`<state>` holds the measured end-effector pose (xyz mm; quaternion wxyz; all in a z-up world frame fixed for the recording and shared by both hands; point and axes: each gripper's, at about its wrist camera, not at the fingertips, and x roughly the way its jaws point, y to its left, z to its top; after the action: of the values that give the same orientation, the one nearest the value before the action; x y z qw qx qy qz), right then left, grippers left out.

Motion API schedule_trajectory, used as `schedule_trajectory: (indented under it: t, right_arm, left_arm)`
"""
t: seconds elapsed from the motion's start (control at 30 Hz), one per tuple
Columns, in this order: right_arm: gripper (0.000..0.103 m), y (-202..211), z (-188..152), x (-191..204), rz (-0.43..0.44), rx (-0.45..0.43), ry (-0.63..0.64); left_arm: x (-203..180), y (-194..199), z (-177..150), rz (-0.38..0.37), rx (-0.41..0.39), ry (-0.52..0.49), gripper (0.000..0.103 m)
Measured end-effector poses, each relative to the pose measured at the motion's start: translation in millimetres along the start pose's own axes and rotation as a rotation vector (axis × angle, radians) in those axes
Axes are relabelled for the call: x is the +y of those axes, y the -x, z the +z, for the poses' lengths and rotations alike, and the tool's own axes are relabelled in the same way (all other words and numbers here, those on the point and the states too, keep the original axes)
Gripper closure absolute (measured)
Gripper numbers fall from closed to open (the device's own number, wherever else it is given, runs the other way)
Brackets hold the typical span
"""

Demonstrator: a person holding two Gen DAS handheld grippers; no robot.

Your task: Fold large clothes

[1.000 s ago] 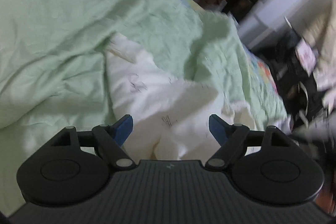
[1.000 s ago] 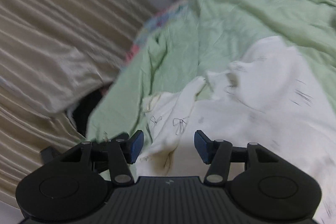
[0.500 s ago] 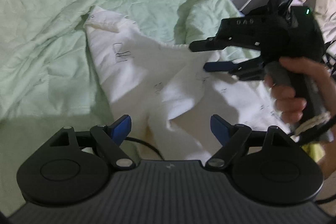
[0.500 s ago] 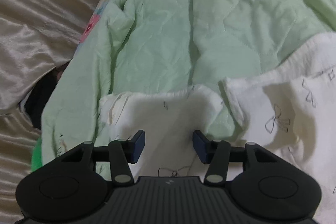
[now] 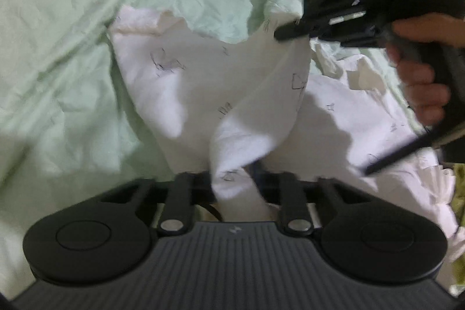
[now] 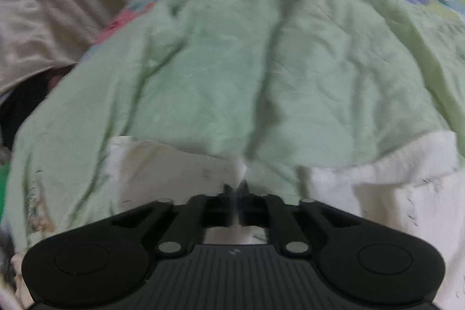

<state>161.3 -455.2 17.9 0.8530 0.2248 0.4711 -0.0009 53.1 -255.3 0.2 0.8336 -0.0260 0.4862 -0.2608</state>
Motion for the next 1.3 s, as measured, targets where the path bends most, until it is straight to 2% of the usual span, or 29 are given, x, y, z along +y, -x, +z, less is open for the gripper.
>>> schedule_trajectory:
  t: [0.07, 0.1, 0.17, 0.23, 0.3, 0.37, 0.4, 0.43, 0.47, 0.53, 0.67, 0.7, 0.73, 0.8, 0.9, 0.97, 1.0, 1.03, 1.1, 1.17, 1.2, 1.3]
  right_arm:
    - [0.101, 21, -2, -1, 0.076, -0.066, -0.019]
    - [0.101, 44, -3, -5, 0.141, -0.124, -0.044]
    - [0.101, 80, -6, -14, 0.243, -0.199, -0.088]
    - [0.101, 141, -18, -29, 0.334, -0.307, -0.13]
    - [0.101, 194, -41, -43, 0.32, -0.414, -0.131]
    - [0.101, 238, -68, -57, 0.268, -0.508, -0.125]
    - [0.101, 264, -96, -72, 0.186, -0.569, -0.138]
    - [0.101, 275, -115, -85, 0.127, -0.587, -0.159]
    - [0.101, 280, -130, -96, 0.078, -0.591, -0.181]
    - [0.101, 276, -175, -140, -0.02, -0.535, -0.338]
    - [0.101, 246, -221, -182, -0.027, -0.404, -0.487]
    - [0.101, 238, -230, -188, -0.022, -0.396, -0.514]
    - [0.101, 233, -234, -190, -0.022, -0.395, -0.523]
    - [0.101, 229, -234, -189, -0.009, -0.422, -0.526]
    - [0.101, 241, -228, -184, 0.044, -0.523, -0.494]
    - [0.101, 261, -228, -176, 0.056, -0.632, -0.451]
    - [0.101, 270, -230, -174, 0.053, -0.669, -0.437]
    - [0.101, 278, -233, -173, 0.046, -0.696, -0.428]
    - [0.101, 288, -247, -169, -0.006, -0.705, -0.436]
    - [0.101, 288, -260, -170, -0.092, -0.658, -0.465]
    - [0.101, 277, -271, -174, -0.117, -0.585, -0.502]
    - [0.1, 245, -291, -192, -0.074, -0.439, -0.622]
  left_arm:
    - [-3, 12, 2, -0.007, -0.034, -0.005, 0.089]
    - [-5, 20, 3, -0.018, -0.059, -0.008, 0.089]
    - [-17, 51, 8, -0.049, -0.138, -0.045, 0.089]
    - [-34, 75, 10, -0.086, -0.193, -0.098, 0.088]
    - [-60, 97, 5, -0.123, -0.228, -0.186, 0.085]
    - [-84, 107, -4, -0.137, -0.242, -0.272, 0.074]
    - [-96, 110, -9, -0.142, -0.244, -0.311, 0.062]
    - [-103, 109, -12, -0.139, -0.233, -0.335, 0.056]
    - [-107, 107, -14, -0.131, -0.223, -0.35, 0.056]
    - [-127, 88, -26, -0.08, -0.166, -0.426, 0.055]
    - [-130, 70, -37, 0.011, -0.116, -0.444, 0.055]
    - [-128, 67, -39, 0.048, -0.11, -0.45, 0.054]
    - [-126, 64, -42, 0.076, -0.105, -0.453, 0.049]
    - [-121, 63, -43, 0.079, -0.092, -0.437, 0.041]
    - [-114, 65, -44, 0.076, -0.104, -0.414, 0.04]
    - [-115, 71, -49, 0.065, -0.125, -0.393, 0.053]
    - [-115, 73, -50, 0.047, -0.136, -0.382, 0.071]
    - [-115, 77, -53, 0.023, -0.148, -0.373, 0.076]
    - [-117, 85, -59, -0.011, -0.167, -0.374, 0.076]
    - [-118, 88, -66, -0.008, -0.168, -0.383, 0.076]
    - [-116, 87, -68, -0.001, -0.155, -0.372, 0.074]
    - [-102, 86, -68, -0.017, -0.116, -0.298, 0.07]
